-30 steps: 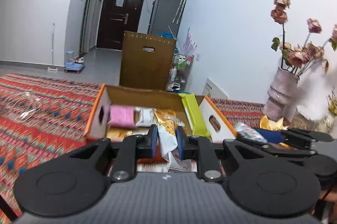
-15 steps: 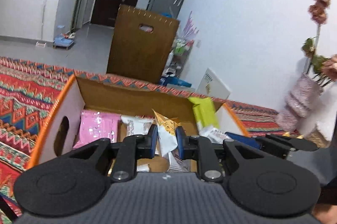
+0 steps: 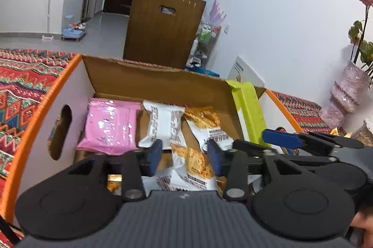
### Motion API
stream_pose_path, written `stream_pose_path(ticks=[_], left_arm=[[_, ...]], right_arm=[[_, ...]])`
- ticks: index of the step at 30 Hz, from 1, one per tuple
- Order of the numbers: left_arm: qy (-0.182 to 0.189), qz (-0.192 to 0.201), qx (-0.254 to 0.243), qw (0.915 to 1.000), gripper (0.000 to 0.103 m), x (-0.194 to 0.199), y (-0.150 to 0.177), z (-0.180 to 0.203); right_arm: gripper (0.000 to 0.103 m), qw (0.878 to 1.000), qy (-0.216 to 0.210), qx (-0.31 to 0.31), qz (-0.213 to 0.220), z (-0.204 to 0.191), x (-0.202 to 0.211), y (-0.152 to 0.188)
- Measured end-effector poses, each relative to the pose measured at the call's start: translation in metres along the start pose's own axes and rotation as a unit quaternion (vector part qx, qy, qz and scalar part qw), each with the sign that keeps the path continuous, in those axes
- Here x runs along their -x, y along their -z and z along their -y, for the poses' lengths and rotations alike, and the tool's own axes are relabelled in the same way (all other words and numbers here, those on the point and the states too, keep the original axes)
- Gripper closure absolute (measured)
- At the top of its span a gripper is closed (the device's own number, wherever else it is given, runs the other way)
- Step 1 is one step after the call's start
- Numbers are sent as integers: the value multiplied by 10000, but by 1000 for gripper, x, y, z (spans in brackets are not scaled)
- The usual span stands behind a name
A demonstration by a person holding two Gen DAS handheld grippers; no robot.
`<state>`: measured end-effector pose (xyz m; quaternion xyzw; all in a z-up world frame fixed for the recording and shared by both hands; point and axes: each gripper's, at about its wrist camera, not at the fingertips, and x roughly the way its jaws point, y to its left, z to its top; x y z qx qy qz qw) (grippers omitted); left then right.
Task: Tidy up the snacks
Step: 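Lower both packets into the box and open both tools, then withdraw both tools from the box back over the snack pile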
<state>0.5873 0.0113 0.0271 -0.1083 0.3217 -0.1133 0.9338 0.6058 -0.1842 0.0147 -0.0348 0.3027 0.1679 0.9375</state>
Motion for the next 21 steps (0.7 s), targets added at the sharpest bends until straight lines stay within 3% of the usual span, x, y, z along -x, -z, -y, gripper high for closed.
stream_pose_path(ticks=[3,6,11,13,21], left_arm=[[-151,73,-197,9997,52,8,-1,4],[-132,227,-275,9993,41,30,-2,8],[-203,467,-501,9974,31,84,3,16],[-281,563,-468,9969,25,110,7,15],[-465,1006,-663,9916,12,212,43,21]], right_arm=[[46,9999,-18,-12,133,0,12,-7],[42,9995,-11,8,310,-5,32,-11],[41,9986,-7,244,477,-19,80,-9],[29,9979,31,297,569,-22,103,-6],[22,9965,120,420,706,-38,198,30]])
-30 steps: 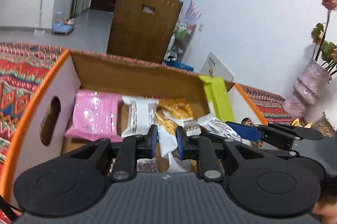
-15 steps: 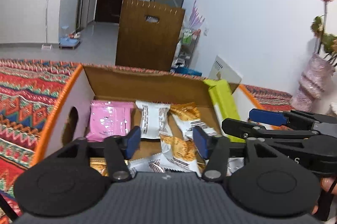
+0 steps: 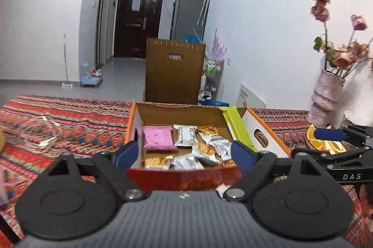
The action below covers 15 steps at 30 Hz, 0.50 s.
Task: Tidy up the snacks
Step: 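Withdraw both tools from the box back over the snack pile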
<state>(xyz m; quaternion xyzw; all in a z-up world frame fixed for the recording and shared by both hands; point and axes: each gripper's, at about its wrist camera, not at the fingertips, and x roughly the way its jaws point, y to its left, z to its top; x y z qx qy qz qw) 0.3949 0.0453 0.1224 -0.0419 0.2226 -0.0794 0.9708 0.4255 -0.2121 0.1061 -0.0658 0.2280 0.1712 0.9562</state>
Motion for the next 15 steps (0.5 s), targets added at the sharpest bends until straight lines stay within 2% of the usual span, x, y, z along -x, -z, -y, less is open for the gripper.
stream_pose_path(ticks=[7,10,15], left_arm=[[86,44,-12,10000,5,85,47,9],[94,10,-72,9999,4,115,73,14],[125,-97,140,9998,2,151,110,13]], right_arm=[[18,10000,-40,16,-62,-25,76,48],[18,10000,-83,-28,-45,-37,107,73],[16,9999,-76,-58,-116,-57,148,112]])
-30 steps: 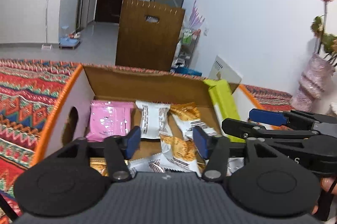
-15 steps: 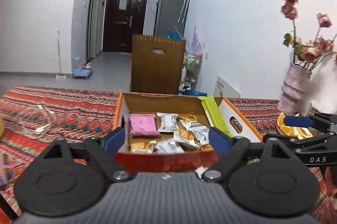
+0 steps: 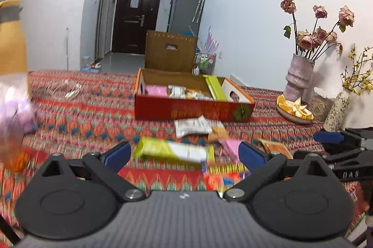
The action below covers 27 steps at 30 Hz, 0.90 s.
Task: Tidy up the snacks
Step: 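Withdraw both tools from the box back over the snack pile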
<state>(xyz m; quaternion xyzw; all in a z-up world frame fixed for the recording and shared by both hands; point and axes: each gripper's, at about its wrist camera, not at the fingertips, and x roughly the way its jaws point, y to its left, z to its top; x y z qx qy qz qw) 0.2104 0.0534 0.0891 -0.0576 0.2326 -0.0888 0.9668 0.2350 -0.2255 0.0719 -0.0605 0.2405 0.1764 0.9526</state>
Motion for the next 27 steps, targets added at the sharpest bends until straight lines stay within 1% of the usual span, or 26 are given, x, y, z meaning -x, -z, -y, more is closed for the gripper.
stream_pose_path(ticks=[4,8,12,16,20,24,27], left_arm=[[-329,-149,132,9993,2,16,30,3],[-296,-427,288,9982,2,22,53,3],[-339,-523,262,9977,2,25,63,3],[-400,-579,268,9972,2,20,62,2],[-388,-639,237,9969,2,8,56,2],[-384,-707,52,9967,2,-16,47,6],[-332,-711,-114,9969,2,-40,32,11]], right_arm=[[16,9999,48,54,-92,-16,19,29],[16,9996,-27,-68,-276,-27,31,55],[16,9990,-106,-167,-393,-33,36,72],[16,9986,-162,-127,-481,-39,34,78],[16,9988,-214,-197,-402,-36,30,73],[16,9988,-194,-306,-323,-26,19,66],[16,9986,-158,-372,-333,-16,5,58]])
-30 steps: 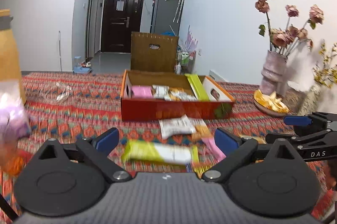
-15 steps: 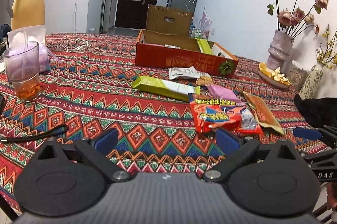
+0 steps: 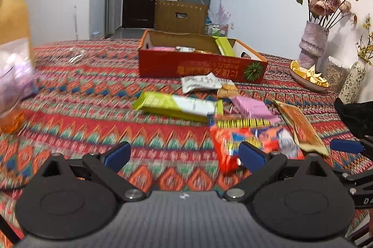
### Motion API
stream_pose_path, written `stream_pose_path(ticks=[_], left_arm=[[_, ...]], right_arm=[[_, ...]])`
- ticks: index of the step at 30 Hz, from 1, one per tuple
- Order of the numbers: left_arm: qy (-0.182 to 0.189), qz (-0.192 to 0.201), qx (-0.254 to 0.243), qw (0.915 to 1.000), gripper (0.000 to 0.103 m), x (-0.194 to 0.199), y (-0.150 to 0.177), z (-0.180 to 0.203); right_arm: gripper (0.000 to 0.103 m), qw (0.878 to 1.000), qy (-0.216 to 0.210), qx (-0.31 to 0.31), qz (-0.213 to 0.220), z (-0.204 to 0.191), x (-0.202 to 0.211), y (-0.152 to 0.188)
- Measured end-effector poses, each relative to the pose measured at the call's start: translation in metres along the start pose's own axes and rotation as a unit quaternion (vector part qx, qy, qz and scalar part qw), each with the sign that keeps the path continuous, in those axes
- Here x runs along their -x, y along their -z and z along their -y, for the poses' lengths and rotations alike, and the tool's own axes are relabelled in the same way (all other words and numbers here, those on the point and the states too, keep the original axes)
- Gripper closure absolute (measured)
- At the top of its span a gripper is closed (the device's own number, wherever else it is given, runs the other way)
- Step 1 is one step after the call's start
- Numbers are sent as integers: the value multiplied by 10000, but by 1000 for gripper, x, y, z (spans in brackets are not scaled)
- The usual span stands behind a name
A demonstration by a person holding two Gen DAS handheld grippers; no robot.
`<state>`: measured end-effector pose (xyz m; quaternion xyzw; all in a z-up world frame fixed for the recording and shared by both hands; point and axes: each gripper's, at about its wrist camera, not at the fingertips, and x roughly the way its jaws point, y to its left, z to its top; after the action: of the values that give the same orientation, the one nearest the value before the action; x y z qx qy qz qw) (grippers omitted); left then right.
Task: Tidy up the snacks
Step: 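Withdraw both tools from the box back over the snack pile, then grasp the pumpkin-seed oat crisp packet with the right tool while the left grasps a white packet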
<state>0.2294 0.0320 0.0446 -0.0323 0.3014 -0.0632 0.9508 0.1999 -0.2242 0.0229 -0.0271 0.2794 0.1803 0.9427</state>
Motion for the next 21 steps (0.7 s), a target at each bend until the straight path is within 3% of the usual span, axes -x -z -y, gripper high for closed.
stream_pose_path(ticks=[4,10,21], left_arm=[[194,105,-139,9997,2,-37,-36,9],[414,-65,-160,9990,2,-107,-84,15],[184,-226,437,9986,2,-152,-95,-34]], right_arm=[[16,10000,60,7,-17,15,-21,-18],[16,9999,50,77,-88,37,-68,-54],[18,9964,-324,271,-737,46,-213,-117]])
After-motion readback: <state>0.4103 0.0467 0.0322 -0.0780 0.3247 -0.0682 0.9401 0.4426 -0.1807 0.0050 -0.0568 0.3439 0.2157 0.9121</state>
